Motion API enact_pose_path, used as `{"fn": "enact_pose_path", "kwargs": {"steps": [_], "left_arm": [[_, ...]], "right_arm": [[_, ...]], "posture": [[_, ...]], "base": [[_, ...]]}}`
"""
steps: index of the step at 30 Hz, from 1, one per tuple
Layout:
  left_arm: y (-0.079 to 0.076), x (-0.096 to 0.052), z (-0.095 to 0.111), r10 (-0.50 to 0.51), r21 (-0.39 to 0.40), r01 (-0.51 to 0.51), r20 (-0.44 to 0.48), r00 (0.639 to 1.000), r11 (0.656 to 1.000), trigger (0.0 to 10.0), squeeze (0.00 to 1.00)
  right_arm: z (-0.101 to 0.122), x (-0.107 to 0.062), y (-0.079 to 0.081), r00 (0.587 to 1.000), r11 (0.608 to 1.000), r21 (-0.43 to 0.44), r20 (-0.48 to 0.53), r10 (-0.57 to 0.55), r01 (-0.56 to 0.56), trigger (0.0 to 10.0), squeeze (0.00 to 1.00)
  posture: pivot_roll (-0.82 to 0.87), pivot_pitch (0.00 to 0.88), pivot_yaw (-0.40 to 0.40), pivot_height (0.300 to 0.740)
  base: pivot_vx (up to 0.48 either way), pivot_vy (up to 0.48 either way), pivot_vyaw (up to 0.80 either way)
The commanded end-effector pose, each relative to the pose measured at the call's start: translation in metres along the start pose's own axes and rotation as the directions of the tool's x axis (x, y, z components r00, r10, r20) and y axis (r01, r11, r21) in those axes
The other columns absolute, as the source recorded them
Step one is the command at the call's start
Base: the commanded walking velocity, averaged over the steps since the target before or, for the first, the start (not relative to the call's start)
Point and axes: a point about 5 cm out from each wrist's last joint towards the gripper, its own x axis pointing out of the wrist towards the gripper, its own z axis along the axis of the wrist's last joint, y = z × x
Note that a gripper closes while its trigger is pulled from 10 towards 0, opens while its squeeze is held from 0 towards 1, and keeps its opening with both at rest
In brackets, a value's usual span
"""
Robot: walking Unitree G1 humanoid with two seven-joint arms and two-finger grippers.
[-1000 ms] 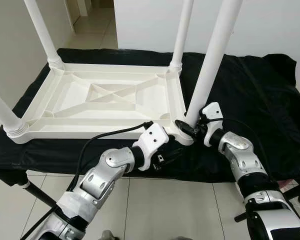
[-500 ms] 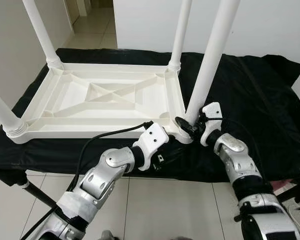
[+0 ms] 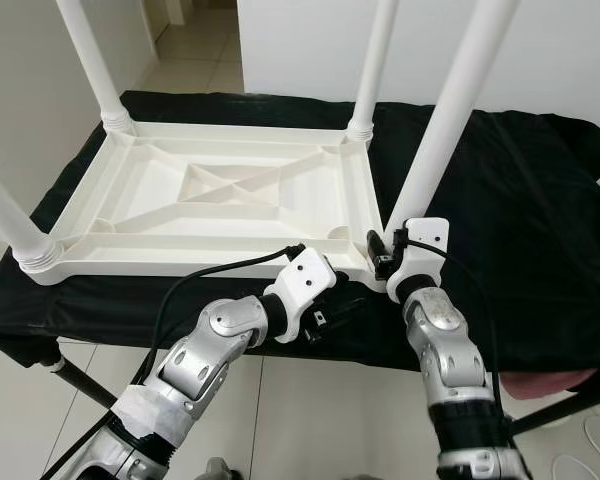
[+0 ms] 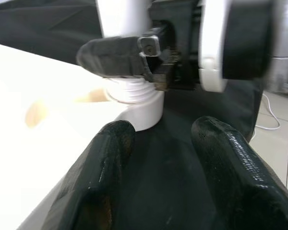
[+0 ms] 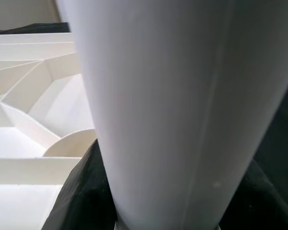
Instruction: Building children table
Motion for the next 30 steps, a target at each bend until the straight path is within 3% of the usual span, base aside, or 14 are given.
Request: {"fn": "enact_pose_path", "kwargs": {"steps": [1,7,8,14,21,23,26,27,29,30], "left_arm": [[-0.009,0.001,0.0,-0.102,-0.008,0.102,-0.002,0.995,0.995,10.0,0.0],[-0.01,0.002,0.0,-0.11,-0.005,0.11,-0.001,0.994,0.994,10.0,0.0],[-0.01,0.003,0.0,-0.11,-0.005,0.11,0.0,0.994,0.994,10.0,0.0],[-0.01,0.004,0.001,-0.107,-0.004,0.107,0.003,0.994,0.994,10.0,0.0],[-0.01,0.004,0.001,-0.106,-0.002,0.106,0.003,0.994,0.994,10.0,0.0],[-0.01,0.003,0.001,-0.104,0.0,0.104,0.002,0.995,0.995,10.0,0.0],[-0.009,0.003,0.001,-0.103,0.001,0.103,0.003,0.995,0.995,10.0,0.0],[-0.009,0.003,0.001,-0.103,0.001,0.103,0.003,0.995,0.995,10.0,0.0],[-0.009,0.003,0.001,-0.102,0.001,0.102,0.002,0.995,0.995,10.0,0.0],[-0.009,0.003,0.001,-0.103,0.001,0.103,0.002,0.995,0.995,10.0,0.0]], "right_arm": [[-0.012,-0.011,0.001,0.994,0.998,-0.005,-0.087,-0.06,0.06,10.0,0.0],[-0.005,-0.008,-0.002,0.997,0.999,0.001,-0.065,-0.04,0.04,10.0,0.0],[-0.003,-0.007,-0.002,0.999,1.0,0.02,-0.046,-0.022,0.023,10.0,1.0],[0.002,-0.005,-0.001,1.0,0.999,0.045,-0.015,0.01,-0.009,10.0,1.0],[0.009,-0.003,0.004,0.984,0.978,0.108,0.008,0.179,-0.179,10.0,1.0],[0.005,0.002,-0.01,0.942,0.942,0.02,0.004,0.334,-0.334,10.0,1.0],[0.003,0.006,-0.018,0.92,0.92,-0.037,-0.004,0.391,-0.391,10.0,1.0],[0.002,0.007,-0.021,0.903,0.901,-0.06,-0.014,0.429,-0.429,10.0,0.23],[0.002,0.007,-0.022,0.892,0.889,-0.071,-0.02,0.452,-0.452,10.0,0.23],[0.002,0.008,-0.024,0.883,0.879,-0.087,-0.02,0.47,-0.469,10.0,0.0]], "posture": [[-0.13,0.06,0.031,0.74],[-0.14,0.056,0.027,0.74],[-0.14,0.048,0.024,0.74],[-0.14,0.041,0.021,0.74],[-0.14,0.035,0.019,0.74],[-0.14,0.03,0.019,0.74],[-0.14,0.03,0.019,0.74],[-0.14,0.03,0.019,0.74],[-0.14,0.03,0.019,0.74],[-0.14,0.03,0.019,0.74]], "base": [[0.0,0.0,0.0],[0.0,0.0,0.0],[0.0,0.0,0.0],[0.0,0.0,0.0],[0.0,0.0,0.0],[0.0,0.0,0.0],[0.0,0.0,0.0],[0.0,0.0,0.0],[0.0,0.0,0.0],[0.0,0.0,0.0]]}}
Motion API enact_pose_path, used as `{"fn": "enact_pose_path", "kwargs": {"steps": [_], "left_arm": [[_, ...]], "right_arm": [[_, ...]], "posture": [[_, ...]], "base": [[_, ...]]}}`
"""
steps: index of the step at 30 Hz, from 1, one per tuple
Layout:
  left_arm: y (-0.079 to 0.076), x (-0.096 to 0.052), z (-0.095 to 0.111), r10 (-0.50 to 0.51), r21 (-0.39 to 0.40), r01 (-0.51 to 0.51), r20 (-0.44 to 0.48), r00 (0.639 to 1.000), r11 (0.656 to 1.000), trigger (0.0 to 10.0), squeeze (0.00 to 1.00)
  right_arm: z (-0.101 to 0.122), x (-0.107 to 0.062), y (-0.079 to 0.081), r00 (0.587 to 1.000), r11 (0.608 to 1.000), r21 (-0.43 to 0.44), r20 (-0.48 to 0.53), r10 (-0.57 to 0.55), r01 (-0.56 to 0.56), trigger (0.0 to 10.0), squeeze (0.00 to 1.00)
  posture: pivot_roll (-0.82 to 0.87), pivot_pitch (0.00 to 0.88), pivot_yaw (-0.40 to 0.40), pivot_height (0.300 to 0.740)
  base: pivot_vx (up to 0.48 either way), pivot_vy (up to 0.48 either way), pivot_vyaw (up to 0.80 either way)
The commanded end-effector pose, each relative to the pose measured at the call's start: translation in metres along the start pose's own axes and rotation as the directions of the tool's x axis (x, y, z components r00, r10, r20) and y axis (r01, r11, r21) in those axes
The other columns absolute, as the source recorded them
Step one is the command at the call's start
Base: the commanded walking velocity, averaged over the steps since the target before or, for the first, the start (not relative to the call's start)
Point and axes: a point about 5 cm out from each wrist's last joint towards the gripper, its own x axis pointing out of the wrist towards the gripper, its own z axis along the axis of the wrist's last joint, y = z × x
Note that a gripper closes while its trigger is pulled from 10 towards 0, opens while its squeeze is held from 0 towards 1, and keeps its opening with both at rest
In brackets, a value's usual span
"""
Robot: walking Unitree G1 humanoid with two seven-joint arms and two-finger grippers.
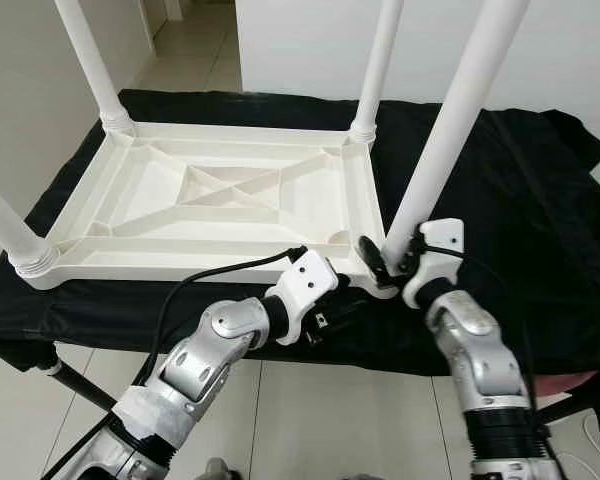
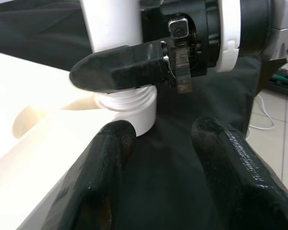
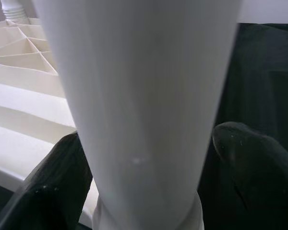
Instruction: Building children table
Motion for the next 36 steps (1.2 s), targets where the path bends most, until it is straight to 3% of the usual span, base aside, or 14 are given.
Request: {"fn": "enact_pose_path", "kwargs": {"steps": [1,5,12,20,21,22,23,36], "left_arm": [[-0.006,0.001,0.0,-0.093,0.006,0.093,-0.003,0.996,0.996,10.0,0.0],[-0.005,0.001,0.0,-0.103,0.014,0.103,-0.006,0.995,0.995,10.0,0.0],[-0.001,0.001,0.002,-0.096,0.02,0.096,-0.006,0.995,0.995,10.0,0.0],[0.0,0.001,0.002,-0.091,0.023,0.091,-0.006,0.996,0.996,10.0,0.0],[0.001,0.001,0.002,-0.087,0.024,0.087,-0.006,0.996,0.996,10.0,0.0],[0.001,0.001,0.002,-0.087,0.024,0.087,-0.006,0.996,0.996,10.0,0.0],[0.002,0.001,0.003,-0.083,0.025,0.083,-0.004,0.997,0.996,10.0,0.0],[0.002,0.002,0.004,-0.086,0.024,0.086,0.001,0.996,0.996,10.0,0.0]], "right_arm": [[-0.001,0.003,0.002,0.997,0.997,-0.015,0.006,0.075,-0.075,10.0,0.0],[-0.003,0.011,-0.005,0.976,0.975,-0.056,-0.017,0.215,-0.215,10.0,0.0],[0.0,0.024,-0.006,0.941,0.934,-0.11,-0.029,0.338,-0.339,10.0,0.0],[-0.002,0.028,-0.007,0.931,0.924,-0.114,-0.044,0.362,-0.365,10.0,0.0],[-0.002,0.029,-0.007,0.925,0.919,-0.11,-0.047,0.376,-0.379,7.0,0.0],[-0.002,0.029,-0.007,0.925,0.919,-0.11,-0.047,0.376,-0.379,7.0,0.0],[-0.004,0.029,-0.008,0.921,0.915,-0.106,-0.055,0.386,-0.39,0.0,0.0],[-0.009,0.023,-0.01,0.914,0.911,-0.075,-0.046,0.404,-0.406,0.0,0.0]], "posture": [[-0.14,0.023,0.023,0.74],[-0.14,0.02,0.03,0.74],[-0.13,0.018,0.035,0.74],[-0.13,0.018,0.035,0.74],[-0.13,0.022,0.036,0.74],[-0.13,0.022,0.036,0.74],[-0.13,0.022,0.036,0.74],[-0.13,0.029,0.04,0.74]], "base": [[0.0,0.0,0.0],[0.0,0.0,0.0],[0.0,0.0,0.0],[0.0,0.0,0.0],[0.0,0.0,0.0],[0.0,0.0,0.0],[0.0,0.0,0.0],[0.0,0.0,0.0]]}}
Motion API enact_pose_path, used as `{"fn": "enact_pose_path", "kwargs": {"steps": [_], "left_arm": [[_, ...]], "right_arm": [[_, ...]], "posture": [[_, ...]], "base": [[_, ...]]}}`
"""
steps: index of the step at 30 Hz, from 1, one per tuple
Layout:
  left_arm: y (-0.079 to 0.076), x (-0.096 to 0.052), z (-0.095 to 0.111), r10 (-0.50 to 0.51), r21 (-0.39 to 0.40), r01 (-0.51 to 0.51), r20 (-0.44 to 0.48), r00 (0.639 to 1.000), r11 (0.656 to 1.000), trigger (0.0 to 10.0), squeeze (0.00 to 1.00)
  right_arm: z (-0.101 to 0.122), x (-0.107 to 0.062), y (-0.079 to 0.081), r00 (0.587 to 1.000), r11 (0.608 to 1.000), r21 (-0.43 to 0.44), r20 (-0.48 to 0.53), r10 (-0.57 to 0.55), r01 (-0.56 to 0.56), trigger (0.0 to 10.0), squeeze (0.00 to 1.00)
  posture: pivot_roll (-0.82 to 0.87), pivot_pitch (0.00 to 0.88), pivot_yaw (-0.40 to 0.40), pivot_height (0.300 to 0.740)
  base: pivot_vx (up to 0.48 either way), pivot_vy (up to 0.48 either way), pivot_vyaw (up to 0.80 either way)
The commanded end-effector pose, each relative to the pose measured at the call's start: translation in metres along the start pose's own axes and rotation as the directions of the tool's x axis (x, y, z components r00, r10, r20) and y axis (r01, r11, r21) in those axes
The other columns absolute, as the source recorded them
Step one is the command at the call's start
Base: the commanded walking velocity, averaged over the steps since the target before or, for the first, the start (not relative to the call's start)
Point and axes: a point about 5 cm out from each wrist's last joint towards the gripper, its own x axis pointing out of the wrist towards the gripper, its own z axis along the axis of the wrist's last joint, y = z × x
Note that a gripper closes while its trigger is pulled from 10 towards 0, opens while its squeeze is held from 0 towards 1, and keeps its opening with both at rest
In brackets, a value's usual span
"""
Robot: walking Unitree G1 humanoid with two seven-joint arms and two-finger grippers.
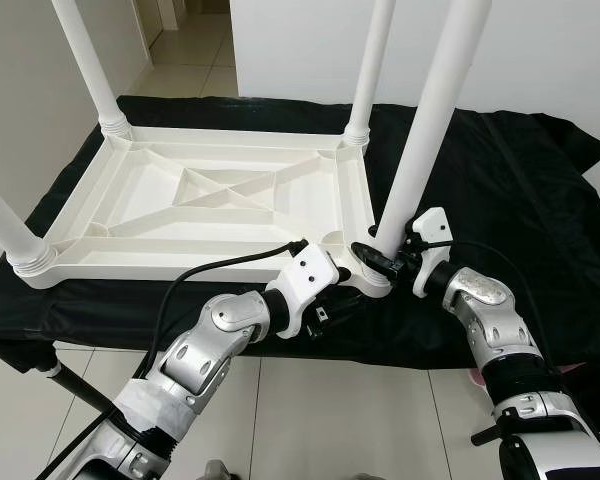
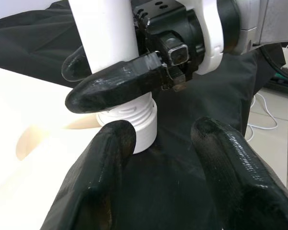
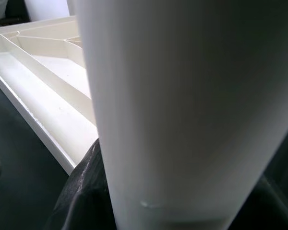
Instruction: Building children table
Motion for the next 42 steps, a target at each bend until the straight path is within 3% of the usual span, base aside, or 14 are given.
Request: {"fn": "enact_pose_path", "kwargs": {"steps": [1,2,3,10,13,16,20,21,24,27,29,37,38,42], "left_arm": [[-0.003,0.0,-0.001,-0.089,0.001,0.089,-0.004,0.996,0.996,10.0,0.0],[-0.003,0.0,-0.001,-0.089,0.001,0.089,-0.004,0.996,0.996,10.0,0.0],[-0.004,0.0,-0.001,-0.089,0.0,0.089,-0.003,0.996,0.996,10.0,0.0],[-0.006,0.001,-0.002,-0.089,-0.008,0.089,-0.002,0.996,0.996,10.0,0.0],[-0.006,0.001,-0.002,-0.089,-0.008,0.089,-0.002,0.996,0.996,10.0,0.0],[-0.007,0.001,-0.002,-0.091,-0.01,0.091,-0.001,0.996,0.996,10.0,0.0],[-0.007,0.001,-0.002,-0.091,-0.01,0.091,-0.001,0.996,0.996,10.0,0.0],[-0.007,0.001,-0.002,-0.092,-0.012,0.092,-0.001,0.996,0.996,10.0,0.0],[-0.007,0.001,-0.002,-0.092,-0.012,0.092,-0.001,0.996,0.996,10.0,0.0],[-0.007,0.002,-0.002,-0.098,-0.01,0.098,-0.001,0.995,0.995,10.0,0.0],[-0.007,0.002,-0.002,-0.1,-0.01,0.1,-0.001,0.995,0.995,10.0,0.0],[-0.008,0.001,-0.003,-0.103,-0.008,0.103,-0.004,0.995,0.995,10.0,0.0],[-0.008,0.001,-0.002,-0.102,-0.008,0.102,-0.004,0.995,0.995,10.0,0.0],[-0.008,0.001,-0.002,-0.101,-0.008,0.101,-0.003,0.995,0.995,10.0,0.0]], "right_arm": [[-0.005,-0.001,0.005,1.0,0.999,0.023,-0.008,0.027,-0.027,0.0,0.0],[-0.005,-0.001,0.005,1.0,0.999,0.023,-0.008,0.027,-0.027,0.0,0.0],[-0.005,-0.001,0.005,1.0,0.999,0.034,-0.008,-0.005,0.005,10.0,0.0],[-0.003,0.001,0.014,0.97,0.968,0.062,-0.016,-0.243,0.243,10.0,0.0],[-0.003,0.001,0.014,0.97,0.968,0.062,-0.016,-0.243,0.243,10.0,0.0],[-0.003,0.002,0.026,0.923,0.915,0.126,-0.038,-0.382,0.384,10.0,0.0],[-0.003,0.002,0.026,0.923,0.915,0.126,-0.038,-0.382,0.384,10.0,0.0],[-0.002,0.002,0.032,0.878,0.865,0.154,-0.059,-0.475,0.478,10.0,0.0],[-0.002,0.002,0.032,0.878,0.865,0.154,-0.059,-0.475,0.478,10.0,0.0],[-0.002,-0.001,0.046,0.741,0.727,0.146,-0.103,-0.663,0.671,10.0,0.0],[0.0,-0.001,0.052,0.705,0.691,0.142,-0.106,-0.701,0.708,10.0,0.0],[0.005,-0.001,0.054,0.678,0.665,0.133,-0.11,-0.727,0.735,10.0,0.0],[0.006,-0.001,0.055,0.678,0.664,0.139,-0.11,-0.727,0.735,10.0,1.0],[0.01,-0.002,0.054,0.671,0.657,0.143,-0.107,-0.734,0.741,10.0,1.0]], "posture": [[-0.14,0.032,0.039,0.74],[-0.14,0.032,0.039,0.74],[-0.14,0.036,0.036,0.74],[-0.14,0.047,0.03,0.74],[-0.14,0.047,0.03,0.74],[-0.15,0.052,0.032,0.74],[-0.15,0.052,0.032,0.74],[-0.15,0.052,0.032,0.74],[-0.15,0.052,0.032,0.74],[-0.15,0.055,0.035,0.74],[-0.15,0.053,0.032,0.74],[-0.15,0.052,0.032,0.74],[-0.14,0.045,0.025,0.74],[-0.14,0.043,0.023,0.74]], "base": [[0.0,0.0,0.0],[0.0,0.0,0.0],[0.0,0.0,0.0],[0.0,0.0,0.0],[0.0,0.0,0.0],[0.0,0.0,0.0],[0.0,0.0,0.0],[0.0,0.0,0.0],[0.0,0.0,0.0],[0.0,0.0,0.0],[0.0,0.0,0.0],[0.0,0.0,0.0],[0.0,0.0,0.0],[0.0,0.0,0.0]]}}
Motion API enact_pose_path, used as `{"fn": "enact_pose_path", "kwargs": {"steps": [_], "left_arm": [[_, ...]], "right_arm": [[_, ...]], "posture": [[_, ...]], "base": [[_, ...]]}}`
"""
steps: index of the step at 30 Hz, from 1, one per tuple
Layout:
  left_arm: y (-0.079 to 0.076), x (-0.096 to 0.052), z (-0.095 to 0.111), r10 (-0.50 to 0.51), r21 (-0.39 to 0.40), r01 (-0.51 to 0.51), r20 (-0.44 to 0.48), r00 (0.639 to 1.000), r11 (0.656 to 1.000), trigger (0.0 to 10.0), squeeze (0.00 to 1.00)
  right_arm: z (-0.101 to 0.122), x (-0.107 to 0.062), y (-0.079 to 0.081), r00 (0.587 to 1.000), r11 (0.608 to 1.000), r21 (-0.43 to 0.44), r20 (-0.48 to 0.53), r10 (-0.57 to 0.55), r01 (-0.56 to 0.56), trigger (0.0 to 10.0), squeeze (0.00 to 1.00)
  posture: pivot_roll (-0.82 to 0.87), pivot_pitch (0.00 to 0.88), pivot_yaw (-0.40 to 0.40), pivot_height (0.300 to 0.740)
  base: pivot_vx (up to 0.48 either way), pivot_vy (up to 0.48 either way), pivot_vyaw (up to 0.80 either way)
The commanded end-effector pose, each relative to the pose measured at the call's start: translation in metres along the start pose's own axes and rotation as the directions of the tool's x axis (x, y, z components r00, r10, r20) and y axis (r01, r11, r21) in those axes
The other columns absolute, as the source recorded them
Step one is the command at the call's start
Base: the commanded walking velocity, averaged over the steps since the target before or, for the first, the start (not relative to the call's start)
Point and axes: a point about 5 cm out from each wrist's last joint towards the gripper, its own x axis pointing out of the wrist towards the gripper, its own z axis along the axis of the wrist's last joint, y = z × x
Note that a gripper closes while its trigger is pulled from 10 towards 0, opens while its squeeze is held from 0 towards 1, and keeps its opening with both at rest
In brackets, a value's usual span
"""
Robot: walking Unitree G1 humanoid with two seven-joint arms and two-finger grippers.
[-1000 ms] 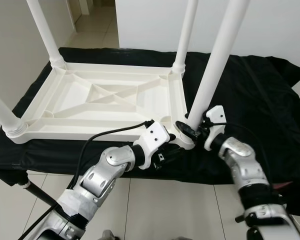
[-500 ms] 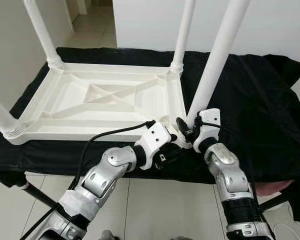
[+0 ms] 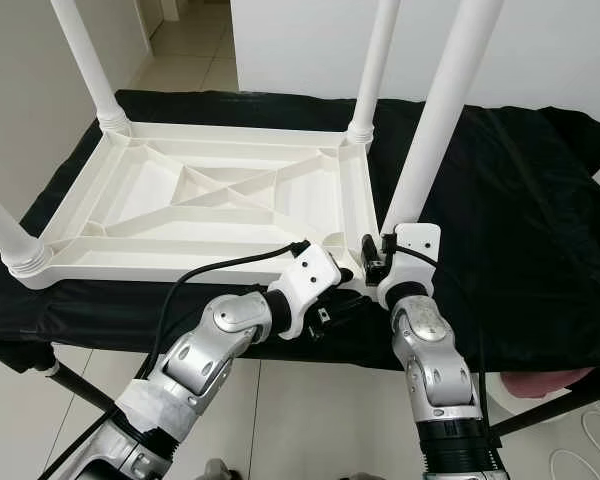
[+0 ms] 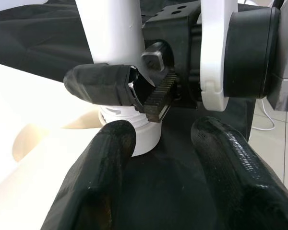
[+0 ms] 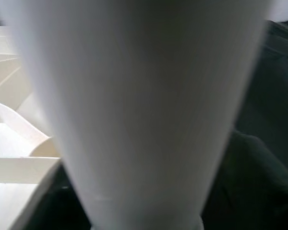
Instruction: Building children table
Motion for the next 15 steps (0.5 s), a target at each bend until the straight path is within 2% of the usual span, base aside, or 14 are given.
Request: {"fn": "enact_pose_path", "kwargs": {"steps": [1,8,9,11,12,13,15], "left_arm": [[-0.007,0.0,-0.003,-0.097,-0.003,0.097,-0.008,0.995,0.995,10.0,0.0],[-0.006,0.0,-0.003,-0.094,-0.001,0.094,-0.007,0.996,0.996,10.0,0.0],[-0.006,0.0,-0.002,-0.094,0.001,0.094,-0.007,0.996,0.996,10.0,0.0],[-0.005,0.0,-0.002,-0.093,0.002,0.093,-0.007,0.996,0.996,10.0,0.0],[-0.005,0.0,-0.002,-0.094,0.004,0.094,-0.007,0.996,0.996,10.0,0.0],[-0.005,0.0,-0.002,-0.094,0.004,0.094,-0.007,0.996,0.996,10.0,0.0],[-0.004,0.001,-0.002,-0.095,0.007,0.095,-0.007,0.995,0.995,10.0,0.0]], "right_arm": [[-0.002,-0.003,-0.004,0.999,0.999,0.01,-0.024,-0.031,0.031,10.0,1.0],[0.001,0.001,-0.011,1.0,1.0,0.004,-0.001,0.001,-0.001,10.0,1.0],[0.001,0.004,-0.013,0.999,0.999,-0.003,0.005,0.049,-0.049,10.0,0.61],[0.001,0.006,-0.014,0.997,0.997,-0.009,0.007,0.08,-0.08,10.0,0.61],[0.0,0.009,-0.016,0.989,0.989,-0.017,0.004,0.149,-0.149,10.0,0.0],[0.0,0.009,-0.016,0.989,0.989,-0.017,0.004,0.149,-0.149,10.0,0.0],[-0.001,0.013,-0.019,0.969,0.969,-0.027,-0.003,0.247,-0.247,10.0,0.0]], "posture": [[-0.14,0.043,0.023,0.74],[-0.14,0.032,0.019,0.74],[-0.14,0.032,0.019,0.74],[-0.14,0.032,0.019,0.74],[-0.14,0.026,0.021,0.74],[-0.14,0.026,0.021,0.74],[-0.14,0.022,0.023,0.74]], "base": [[0.0,0.0,0.0],[0.0,0.0,0.0],[0.0,0.0,0.0],[0.0,0.0,0.0],[0.0,0.0,0.0],[0.0,0.0,0.0],[0.0,0.0,0.0]]}}
